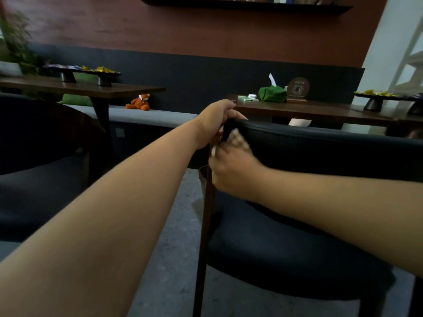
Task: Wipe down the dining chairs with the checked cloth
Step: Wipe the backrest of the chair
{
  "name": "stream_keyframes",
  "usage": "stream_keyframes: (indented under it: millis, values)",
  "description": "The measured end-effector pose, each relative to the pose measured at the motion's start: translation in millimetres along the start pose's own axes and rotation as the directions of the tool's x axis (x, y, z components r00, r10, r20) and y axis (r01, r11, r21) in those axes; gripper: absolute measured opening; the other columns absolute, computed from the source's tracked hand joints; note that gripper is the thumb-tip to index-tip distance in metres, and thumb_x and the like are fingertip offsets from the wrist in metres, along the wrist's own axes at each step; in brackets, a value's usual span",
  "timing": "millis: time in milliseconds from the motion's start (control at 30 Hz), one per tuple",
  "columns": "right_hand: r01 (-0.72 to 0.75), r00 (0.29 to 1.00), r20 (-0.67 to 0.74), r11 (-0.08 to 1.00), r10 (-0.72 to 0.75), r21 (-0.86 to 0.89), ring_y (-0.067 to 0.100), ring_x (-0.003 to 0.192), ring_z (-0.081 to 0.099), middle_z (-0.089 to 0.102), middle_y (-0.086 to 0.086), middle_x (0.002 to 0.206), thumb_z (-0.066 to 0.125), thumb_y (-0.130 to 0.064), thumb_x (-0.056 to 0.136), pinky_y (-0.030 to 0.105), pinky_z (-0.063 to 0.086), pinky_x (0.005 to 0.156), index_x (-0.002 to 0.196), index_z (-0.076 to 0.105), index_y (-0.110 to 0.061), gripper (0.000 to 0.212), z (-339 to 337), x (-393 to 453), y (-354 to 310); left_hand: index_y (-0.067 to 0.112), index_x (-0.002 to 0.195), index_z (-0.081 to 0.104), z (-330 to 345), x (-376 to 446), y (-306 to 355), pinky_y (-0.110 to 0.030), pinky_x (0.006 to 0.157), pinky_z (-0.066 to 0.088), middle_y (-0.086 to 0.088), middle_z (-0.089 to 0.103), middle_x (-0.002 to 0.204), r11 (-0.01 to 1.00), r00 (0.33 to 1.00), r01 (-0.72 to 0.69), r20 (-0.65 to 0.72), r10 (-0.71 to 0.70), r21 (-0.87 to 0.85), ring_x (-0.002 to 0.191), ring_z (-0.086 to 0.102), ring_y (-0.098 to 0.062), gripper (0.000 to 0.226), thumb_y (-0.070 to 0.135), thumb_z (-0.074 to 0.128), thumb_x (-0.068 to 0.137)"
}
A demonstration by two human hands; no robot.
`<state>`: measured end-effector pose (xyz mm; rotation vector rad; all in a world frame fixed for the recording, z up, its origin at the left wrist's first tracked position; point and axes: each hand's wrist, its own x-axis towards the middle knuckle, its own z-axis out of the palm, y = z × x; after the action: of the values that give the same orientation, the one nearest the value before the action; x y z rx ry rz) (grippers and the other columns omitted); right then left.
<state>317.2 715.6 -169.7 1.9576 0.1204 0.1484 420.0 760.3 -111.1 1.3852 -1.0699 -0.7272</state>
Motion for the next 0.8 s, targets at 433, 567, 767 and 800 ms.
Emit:
stream_keyframes:
  millis: [433,567,767,800]
  values:
    - [-0.085,0.993,-0.060,0.962,0.104,0.260,0.042,0.079,0.063,0.065,0.021,0.083,0.055,-0.006,0.081,0.056,0.049,0.078,0.083,0.070,0.001,0.017,-1,-17,-34,0.017,0.076,0.061,6,-3,-3,-0.039,0.083,0.043,-0.004,0.062,0.089,0.865,0.983,-0.139,-0.041,0.181,0.483,0.086,0.057,-0.022,0.036,0.035,0.039,0.099]
    - [-0.195,0.893,-0.398,0.977,0.211,0.081,0.043,0.089,0.064,0.065,0.025,0.093,0.043,-0.004,0.093,0.052,0.048,0.093,0.095,0.068,0.008,0.027,0,-54,13,0.022,0.064,0.054,6,2,-18,-0.036,0.074,0.040,0.000,0.055,0.073,0.921,0.962,-0.208,-0.100,0.254,0.331,0.075,0.050,-0.017,0.034,0.037,0.046,0.094]
    - [0.170,0.985,0.036,0.975,-0.167,-0.146,0.031,0.093,0.068,0.073,0.010,0.092,0.070,-0.022,0.077,0.044,0.050,0.095,0.086,0.078,-0.010,0.017,56,-86,-64,0.015,0.086,0.056,8,0,-20,-0.032,0.074,0.042,-0.008,0.054,0.086,0.925,0.961,-0.239,-0.066,0.269,0.295,0.079,0.052,-0.017,0.024,0.034,0.046,0.096]
    - [0.217,0.976,0.010,0.972,-0.217,-0.091,0.028,0.090,0.068,0.072,0.007,0.088,0.068,-0.021,0.077,0.042,0.051,0.092,0.081,0.078,-0.013,0.013,56,-85,-65,0.014,0.085,0.056,8,2,-21,-0.033,0.075,0.042,-0.008,0.054,0.085,0.924,0.958,-0.238,-0.083,0.274,0.300,0.078,0.052,-0.017,0.025,0.035,0.046,0.094]
